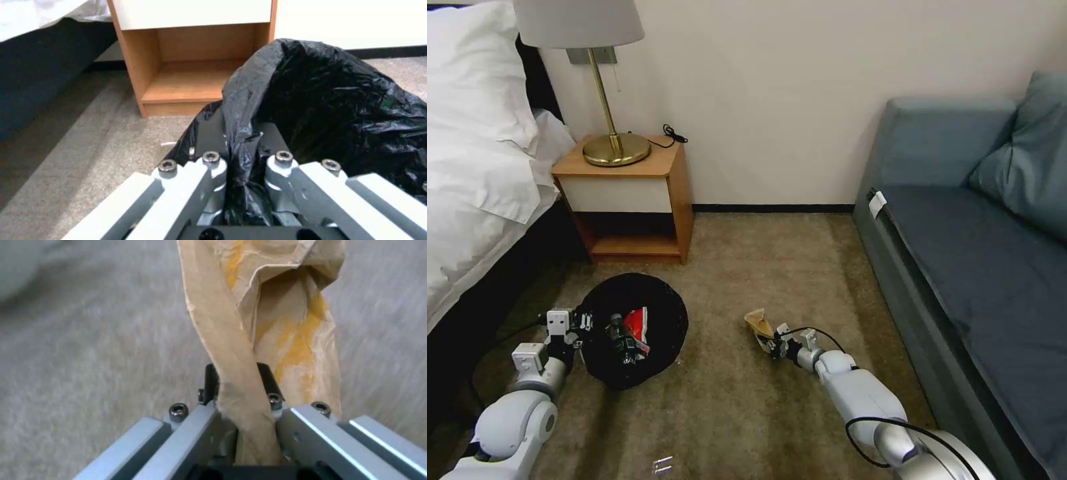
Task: Pick up the trash bin, then pick up the garbage on the floor and place it into the trash bin.
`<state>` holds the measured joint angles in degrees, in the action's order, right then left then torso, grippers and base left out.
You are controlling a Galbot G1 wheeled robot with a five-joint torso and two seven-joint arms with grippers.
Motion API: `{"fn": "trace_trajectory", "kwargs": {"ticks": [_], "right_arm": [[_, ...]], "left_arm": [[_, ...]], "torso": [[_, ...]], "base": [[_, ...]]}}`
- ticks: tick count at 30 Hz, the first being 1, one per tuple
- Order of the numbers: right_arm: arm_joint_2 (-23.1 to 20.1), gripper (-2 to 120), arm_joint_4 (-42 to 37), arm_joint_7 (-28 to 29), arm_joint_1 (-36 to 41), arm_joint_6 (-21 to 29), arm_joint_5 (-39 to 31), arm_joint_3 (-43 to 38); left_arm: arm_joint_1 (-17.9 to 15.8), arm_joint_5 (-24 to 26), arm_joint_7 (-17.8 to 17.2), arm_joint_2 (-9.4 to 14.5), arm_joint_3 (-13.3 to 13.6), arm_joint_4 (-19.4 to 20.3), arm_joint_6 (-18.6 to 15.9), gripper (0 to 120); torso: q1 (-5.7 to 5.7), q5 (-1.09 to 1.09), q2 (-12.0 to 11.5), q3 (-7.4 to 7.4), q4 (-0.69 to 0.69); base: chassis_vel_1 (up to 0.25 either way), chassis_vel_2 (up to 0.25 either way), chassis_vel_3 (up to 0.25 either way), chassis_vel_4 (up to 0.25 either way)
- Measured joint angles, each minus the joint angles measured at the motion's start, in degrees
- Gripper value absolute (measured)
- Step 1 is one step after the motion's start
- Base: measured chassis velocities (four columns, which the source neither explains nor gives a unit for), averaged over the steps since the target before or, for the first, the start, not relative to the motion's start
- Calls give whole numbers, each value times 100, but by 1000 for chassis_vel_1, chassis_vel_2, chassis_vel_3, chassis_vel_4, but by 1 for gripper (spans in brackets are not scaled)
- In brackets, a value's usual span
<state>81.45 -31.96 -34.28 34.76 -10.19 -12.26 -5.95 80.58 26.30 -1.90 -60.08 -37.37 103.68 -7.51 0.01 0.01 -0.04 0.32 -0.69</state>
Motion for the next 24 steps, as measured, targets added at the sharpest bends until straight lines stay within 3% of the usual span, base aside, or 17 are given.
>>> {"fn": "trace_trajectory", "kwargs": {"ticks": [14, 22, 24], "right_arm": [[-318, 0, -1243, -380, 80, -577, -169, -136], [-391, 0, -2310, -641, 135, -303, -654, 91], [-448, 0, -2874, -703, 220, -110, -1062, 342]], "left_arm": [[-385, -7, -103, -123, 413, -136, -43, 5], [-518, -76, -99, -230, 581, -313, -33, 5], [-617, -67, -101, -226, 615, -341, -31, 5]], "torso": [[0, -1, 0, 0, -1], [0, 0, 0, 0, 0], [0, -1, 0, 0, -1]], "base": [[0, 0, 0, 0], [0, 0, 0, 0], [0, 0, 0, 0]]}}
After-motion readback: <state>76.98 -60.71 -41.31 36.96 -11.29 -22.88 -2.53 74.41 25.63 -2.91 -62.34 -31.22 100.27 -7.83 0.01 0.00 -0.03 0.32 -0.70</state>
